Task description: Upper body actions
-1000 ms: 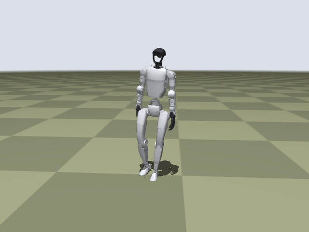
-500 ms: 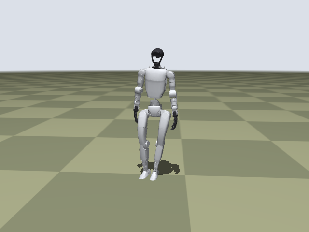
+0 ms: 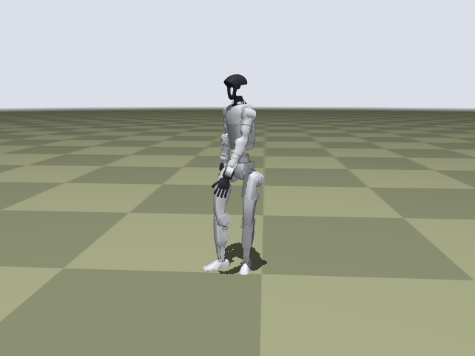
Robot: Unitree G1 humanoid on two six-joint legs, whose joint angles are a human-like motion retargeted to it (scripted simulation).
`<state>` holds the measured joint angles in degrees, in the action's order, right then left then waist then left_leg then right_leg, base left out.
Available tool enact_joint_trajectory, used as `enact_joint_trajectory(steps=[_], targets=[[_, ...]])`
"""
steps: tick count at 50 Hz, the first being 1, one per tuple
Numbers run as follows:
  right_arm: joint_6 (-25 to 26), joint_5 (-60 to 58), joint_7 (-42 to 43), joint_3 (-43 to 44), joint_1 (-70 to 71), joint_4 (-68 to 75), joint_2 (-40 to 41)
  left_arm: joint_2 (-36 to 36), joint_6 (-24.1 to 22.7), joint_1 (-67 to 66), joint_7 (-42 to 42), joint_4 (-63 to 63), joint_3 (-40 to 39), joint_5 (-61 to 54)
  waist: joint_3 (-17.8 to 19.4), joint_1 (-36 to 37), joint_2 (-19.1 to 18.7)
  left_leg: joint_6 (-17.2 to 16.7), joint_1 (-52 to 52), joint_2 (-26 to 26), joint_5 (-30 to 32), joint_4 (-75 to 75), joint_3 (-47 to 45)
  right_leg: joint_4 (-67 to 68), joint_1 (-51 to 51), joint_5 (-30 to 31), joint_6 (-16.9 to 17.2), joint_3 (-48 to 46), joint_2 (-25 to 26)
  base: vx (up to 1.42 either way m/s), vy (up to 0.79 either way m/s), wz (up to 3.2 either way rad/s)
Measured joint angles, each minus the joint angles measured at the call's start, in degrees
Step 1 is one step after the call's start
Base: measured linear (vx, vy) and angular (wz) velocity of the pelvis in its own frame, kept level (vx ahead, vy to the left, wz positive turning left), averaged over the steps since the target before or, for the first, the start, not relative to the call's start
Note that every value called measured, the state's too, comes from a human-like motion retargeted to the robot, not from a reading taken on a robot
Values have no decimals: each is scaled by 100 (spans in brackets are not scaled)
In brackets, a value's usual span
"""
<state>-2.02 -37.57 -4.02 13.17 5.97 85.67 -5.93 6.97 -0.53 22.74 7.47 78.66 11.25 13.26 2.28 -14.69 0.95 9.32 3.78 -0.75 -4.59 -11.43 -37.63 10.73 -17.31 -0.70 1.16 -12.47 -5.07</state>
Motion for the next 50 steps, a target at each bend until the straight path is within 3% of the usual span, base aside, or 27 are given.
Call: enact_joint_trajectory(steps=[5, 8, 12, 15, 17, 19, 23, 25, 28, 30, 33, 35, 38, 44, 50], targets=[[-150, 244, -189, -640, 642, -401, 291, -142, 0, -29, 144, -128, -233, 208, 97, -892, -422, -522, -479, 235, -181, 359, -2088, 138, -494, -408, -504, -707, 177, -56, 106, -511], [-209, 523, -237, -897, 993, -521, 432, -75, 29, 18, 17, -196, -580, 288, 429, -1189, -777, -870, -682, 364, 2, 642, -3048, 95, -386, -944, -861, -2129, 171, -69, 122, -523], [-301, 1070, -86, -922, 1119, -586, 398, -218, 10, -104, -199, -251, -1060, 372, 639, -893, -1050, -1334, -953, 420, 314, 751, -3408, -9, 204, -1298, -1166, -4127, 214, -23, 88, -484], [-314, 1439, 136, -643, 927, -513, 245, -524, -78, -368, -347, -102, -1234, 283, 440, -727, -1181, -1622, -1121, 356, 369, 721, -3306, 78, 284, -1186, -1210, -4113, 248, 4, 45, -302], [-263, 1575, 259, -335, 714, -402, 150, -719, -135, -593, -338, 115, -1235, 211, 165, -547, -1249, -1733, -1211, 278, 342, 719, -3328, 121, 296, -819, -1455, -4415, 207, 14, 19, -219], [-181, 1713, 342, 67, 475, -195, 24, -869, -142, -844, -251, 385, -1070, 251, -112, -304, -1272, -1796, -1312, 176, 329, 711, -3300, 224, 193, -814, -1586, -4042, 280, 21, 5, -165], [82, 1941, 393, 934, 191, 451, -229, -913, 4, -1125, -284, 1019, -690, 581, -480, -273, -1342, -1779, -1522, 251, 708, 518, -3085, 508, 170, -1175, -1422, -3768, 171, 5, -5, -17], [168, 2106, 373, 1167, 70, 796, -324, -861, 145, -1200, -452, 1343, -771, 776, -643, -322, -1214, -1570, -1582, 341, 1189, 172, -2679, 502, 244, -1250, -1370, -3686, 26, 10, -14, -27], [227, 2330, 340, 1270, -171, 1148, -463, -744, 252, -1528, -596, 1473, -1054, 894, -847, 39, -714, -941, -1570, 264, 1801, -558, -1782, 493, 360, -1249, -1353, -3196, -257, 16, -26, -122], [330, 2318, 338, 1287, -299, 1173, -489, -647, 269, -1812, -595, 1375, -1260, 779, -912, 487, -357, -698, -1453, 147, 2293, -1063, -1160, 474, 392, -1127, -1329, -2787, -403, 12, -16, -217], [336, 2043, 314, 1262, -265, 1173, -505, -539, 282, -2151, -559, 1275, -1618, 397, -909, 1194, -4, -696, -1254, 47, 3138, -1658, -592, 388, 358, -878, -1271, -2098, -423, 7, -6, -250], [249, 1822, 272, 1068, -167, 1123, -483, -490, 259, -2366, -589, 1264, -1939, 138, -852, 1485, 104, -1063, -1045, -108, 3392, -1910, -41, 338, 357, -729, -1277, -1655, -347, 5, -3, -246], [198, 1428, 109, 617, 81, 842, -441, -463, 246, -2624, -609, 1321, -2266, -222, -684, 1472, 121, -1271, -542, -543, 3039, -2353, 1092, 218, 474, -519, -1306, -1164, -245, -1, 1, -195], [66, 1046, -51, -15, 415, 153, -144, -438, 491, -2734, -618, 1504, -2443, -61, -418, 1000, 23, -909, 16, -140, 2004, -3138, 1422, 91, 723, -210, -1207, -621, -175, 5, 8, -131], [-104, 1292, -100, -58, 367, 65, 17, -568, 415, -2683, -593, 1128, -2196, 222, -363, 1179, 5, -1006, 560, -332, 609, -2584, 1930, 6, 717, 55, -1128, -80, -95, 6, 8, -128]])
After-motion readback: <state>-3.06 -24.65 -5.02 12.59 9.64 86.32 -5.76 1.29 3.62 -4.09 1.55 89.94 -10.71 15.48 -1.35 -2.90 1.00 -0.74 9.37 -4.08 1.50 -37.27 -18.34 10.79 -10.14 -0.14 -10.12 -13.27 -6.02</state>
